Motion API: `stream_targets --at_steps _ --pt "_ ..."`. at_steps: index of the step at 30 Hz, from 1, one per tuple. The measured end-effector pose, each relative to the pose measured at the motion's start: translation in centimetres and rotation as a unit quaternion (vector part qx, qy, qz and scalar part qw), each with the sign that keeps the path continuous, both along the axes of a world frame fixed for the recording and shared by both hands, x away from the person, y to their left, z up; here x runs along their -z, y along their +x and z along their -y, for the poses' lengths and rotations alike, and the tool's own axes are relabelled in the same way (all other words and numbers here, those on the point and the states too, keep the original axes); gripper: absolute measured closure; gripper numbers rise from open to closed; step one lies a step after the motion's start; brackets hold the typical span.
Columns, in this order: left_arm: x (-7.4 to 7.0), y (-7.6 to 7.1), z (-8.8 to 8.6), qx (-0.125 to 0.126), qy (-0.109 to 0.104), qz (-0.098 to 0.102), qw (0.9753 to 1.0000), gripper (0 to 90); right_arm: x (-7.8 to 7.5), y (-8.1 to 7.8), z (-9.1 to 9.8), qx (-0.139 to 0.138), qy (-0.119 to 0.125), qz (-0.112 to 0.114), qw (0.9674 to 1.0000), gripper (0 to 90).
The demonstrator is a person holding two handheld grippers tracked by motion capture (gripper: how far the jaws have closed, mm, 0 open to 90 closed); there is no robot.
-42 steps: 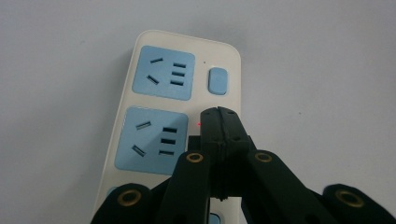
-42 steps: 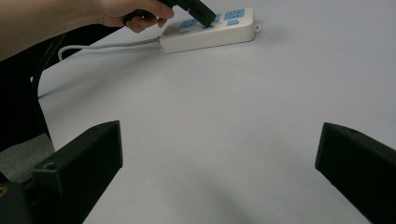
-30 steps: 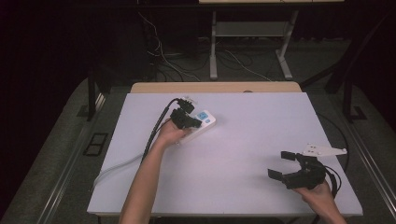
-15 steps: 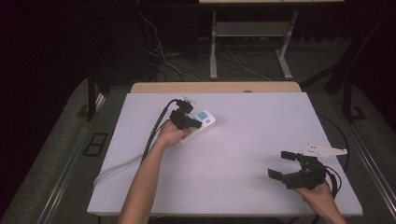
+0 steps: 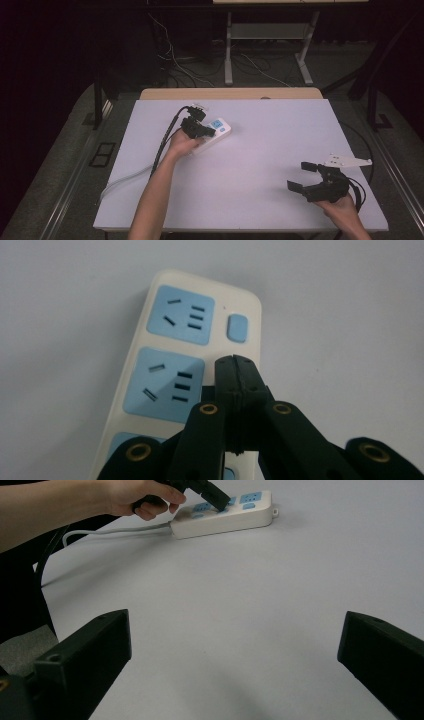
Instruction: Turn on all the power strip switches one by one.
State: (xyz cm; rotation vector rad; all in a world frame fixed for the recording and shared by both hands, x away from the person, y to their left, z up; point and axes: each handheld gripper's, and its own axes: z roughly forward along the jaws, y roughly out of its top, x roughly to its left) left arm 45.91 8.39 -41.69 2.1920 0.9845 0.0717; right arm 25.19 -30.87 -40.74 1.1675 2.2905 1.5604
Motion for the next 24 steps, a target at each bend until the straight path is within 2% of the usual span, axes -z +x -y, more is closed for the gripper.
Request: stream_targets --at_steps 11,24 --pt "-0.3 0.2 0.5 0.014 0.016 0.006 0.9997 89.5 0.1 0.1 0.2 0.001 0.001 0.001 1.0000 0.5" --pt "-1.9 1.1 1.9 0.034 0.022 0.020 0.9990 89.5 0.1 0.1 0.3 0.001 0.001 0.001 1.0000 0.5"
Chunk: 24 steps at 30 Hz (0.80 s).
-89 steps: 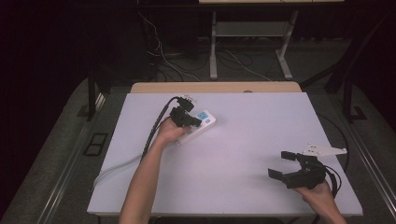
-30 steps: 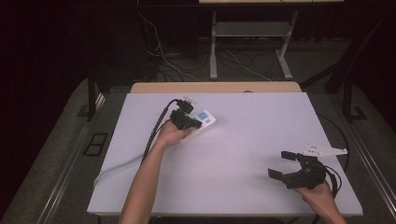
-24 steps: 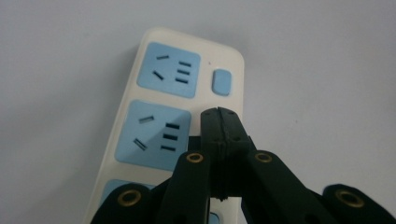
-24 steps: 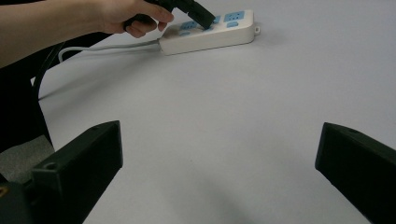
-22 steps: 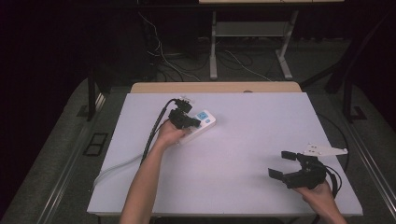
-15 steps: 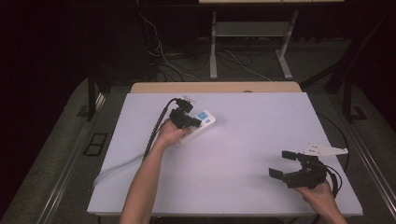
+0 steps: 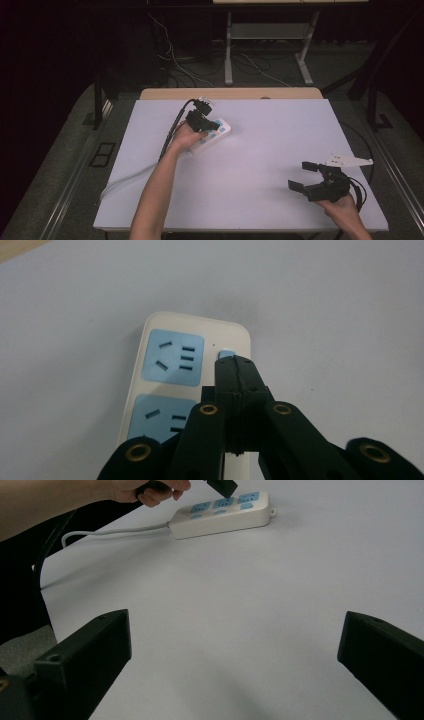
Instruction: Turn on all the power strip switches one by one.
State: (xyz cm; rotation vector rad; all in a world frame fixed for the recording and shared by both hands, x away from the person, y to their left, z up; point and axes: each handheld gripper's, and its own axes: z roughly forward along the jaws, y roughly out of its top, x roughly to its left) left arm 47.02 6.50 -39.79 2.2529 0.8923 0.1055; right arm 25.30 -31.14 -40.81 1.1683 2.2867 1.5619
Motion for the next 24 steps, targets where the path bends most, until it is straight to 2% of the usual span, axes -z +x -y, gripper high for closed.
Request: stream_targets --at_steps 12,24 --pt "-0.6 0.9 1.1 0.009 0.006 0.005 0.9999 89.4 0.0 0.0 0.1 0.001 0.001 -0.001 1.0000 0.5" --pt "0.6 1.3 1.6 0.010 0.019 -0.004 0.9998 89.4 0.0 0.0 0.1 0.000 0.001 -0.002 1.0000 0.5"
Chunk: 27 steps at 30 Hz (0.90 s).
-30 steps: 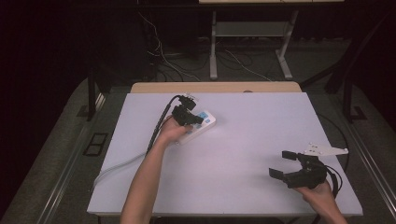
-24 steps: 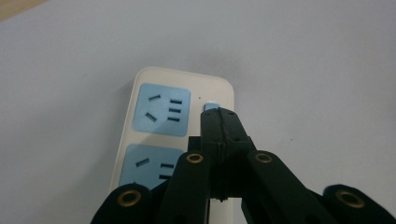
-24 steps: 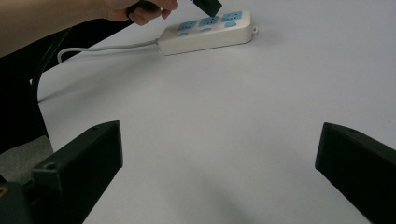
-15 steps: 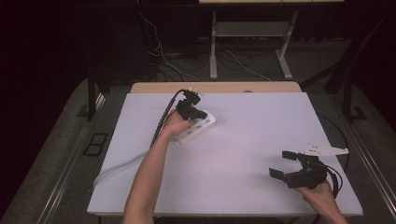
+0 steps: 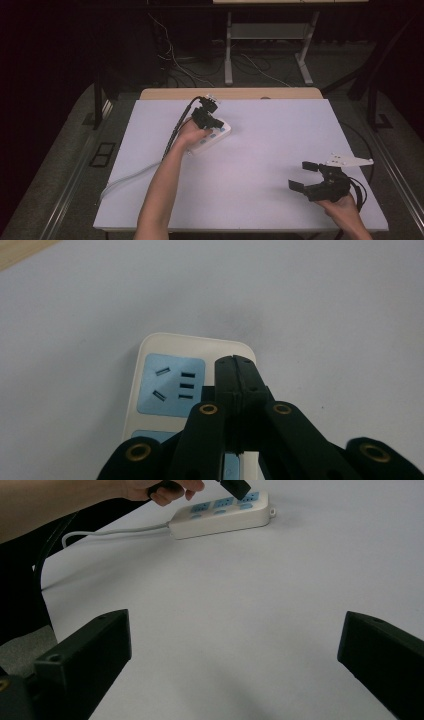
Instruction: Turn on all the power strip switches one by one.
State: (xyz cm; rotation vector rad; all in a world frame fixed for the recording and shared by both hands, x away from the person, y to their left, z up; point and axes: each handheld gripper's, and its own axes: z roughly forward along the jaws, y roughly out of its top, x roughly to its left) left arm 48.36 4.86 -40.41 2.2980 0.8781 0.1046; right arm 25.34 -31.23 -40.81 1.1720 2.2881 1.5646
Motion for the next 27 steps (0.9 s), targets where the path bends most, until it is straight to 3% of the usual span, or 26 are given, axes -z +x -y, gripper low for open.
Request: stream_targets --at_steps 16,19,27 --pt "0.8 0.2 0.3 -0.006 -0.004 -0.013 0.9999 89.7 0.0 0.0 0.0 -0.001 -0.002 0.001 1.0000 0.5" --pt "0.9 0.5 0.1 -0.002 -0.015 -0.033 0.9994 89.7 0.0 -0.1 0.0 0.001 -0.001 0.001 1.0000 0.5" --pt "1.2 0.5 -0.1 -0.001 -0.023 -0.037 0.9990 89.9 0.0 -0.1 0.2 0.003 0.002 0.001 1.0000 0.5"
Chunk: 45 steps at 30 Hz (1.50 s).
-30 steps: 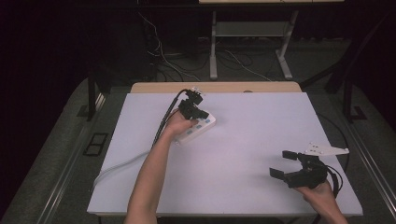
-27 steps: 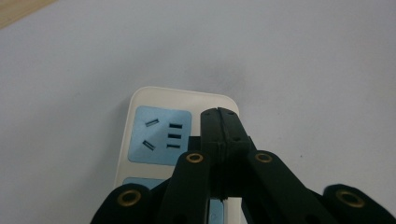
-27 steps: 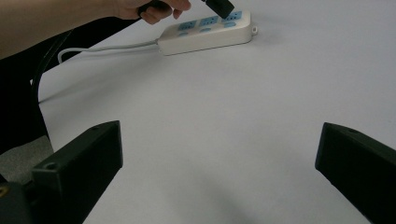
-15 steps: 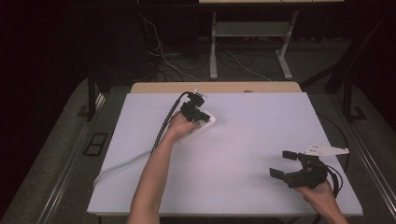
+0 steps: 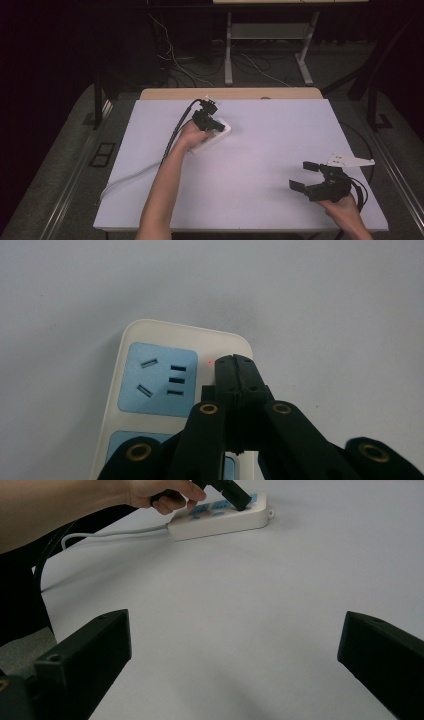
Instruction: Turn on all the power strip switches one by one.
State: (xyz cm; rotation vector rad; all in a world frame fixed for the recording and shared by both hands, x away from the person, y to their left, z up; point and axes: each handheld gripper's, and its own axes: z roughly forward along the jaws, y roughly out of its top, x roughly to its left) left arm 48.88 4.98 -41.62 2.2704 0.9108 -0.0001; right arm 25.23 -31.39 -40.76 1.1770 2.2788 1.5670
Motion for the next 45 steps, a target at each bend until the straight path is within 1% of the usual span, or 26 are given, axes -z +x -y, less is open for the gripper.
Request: stream_targets --at_steps 4,8,11,13,17,19,22,27,32,34,36,38,40,43,45 --pt "0.0 0.1 -0.1 -0.001 -0.001 -0.005 1.0000 89.8 0.0 0.0 0.0 0.000 -0.001 0.000 1.0000 0.5" --pt "0.0 -0.1 -0.1 -0.007 -0.002 0.000 1.0000 89.7 0.0 0.0 0.1 0.002 0.000 0.001 1.0000 0.5" --pt "-0.1 -0.4 -0.4 -0.008 -0.003 0.009 0.9999 89.5 0.1 0.1 0.1 0.003 0.002 -0.002 1.0000 0.5" --pt "-0.1 -0.9 -0.7 -0.007 -0.009 0.017 0.9998 89.4 0.1 0.1 0.1 0.003 0.001 -0.004 1.0000 0.5" --pt "-0.3 -1.7 -1.8 -0.019 -0.021 0.034 0.9990 89.4 0.1 0.2 0.1 0.003 0.001 -0.003 1.0000 0.5" --pt "-0.5 -2.1 -2.4 -0.023 -0.030 0.038 0.9986 89.4 0.1 0.2 0.0 0.002 -0.001 -0.003 1.0000 0.5" --pt "-0.9 -2.6 -3.1 -0.030 -0.037 0.045 0.9979 89.4 0.1 0.1 0.0 0.002 -0.001 -0.002 1.0000 0.5" --pt "-1.7 -3.3 -4.2 -0.034 -0.040 0.057 0.9970 89.4 0.1 0.1 0.0 0.002 -0.002 -0.002 1.0000 0.5" --pt "-2.7 -4.1 -5.1 -0.038 -0.048 0.067 0.9958 89.3 0.1 0.1 0.0 0.002 -0.002 -0.002 1.0000 0.5" --pt "-3.0 -4.5 -5.4 -0.039 -0.051 0.072 0.9953 89.2 0.1 0.1 0.0 0.002 -0.001 -0.002 1.0000 0.5" --pt "-3.4 -5.0 -5.8 -0.047 -0.059 0.078 0.9942 88.4 0.1 0.1 0.0 0.002 -0.001 -0.002 1.0000 0.5" --pt "-3.7 -5.6 -6.3 -0.050 -0.062 0.082 0.9934 80.9 0.1 0.1 0.0 0.002 -0.001 -0.001 1.0000 0.5" --pt "-3.9 -6.2 -6.7 -0.058 -0.063 0.083 0.9929 71.5 0.1 0.0 0.0 0.002 0.000 0.000 1.0000 0.6" --pt "-4.1 -7.1 -7.6 -0.071 -0.087 0.073 0.9910 57.9 0.0 0.0 0.0 0.003 0.001 0.000 1.0000 0.5" --pt "-4.2 -7.8 -8.2 -0.079 -0.091 0.077 0.9897 46.1 0.0 0.0 0.0 0.003 0.000 0.000 1.0000 0.5"
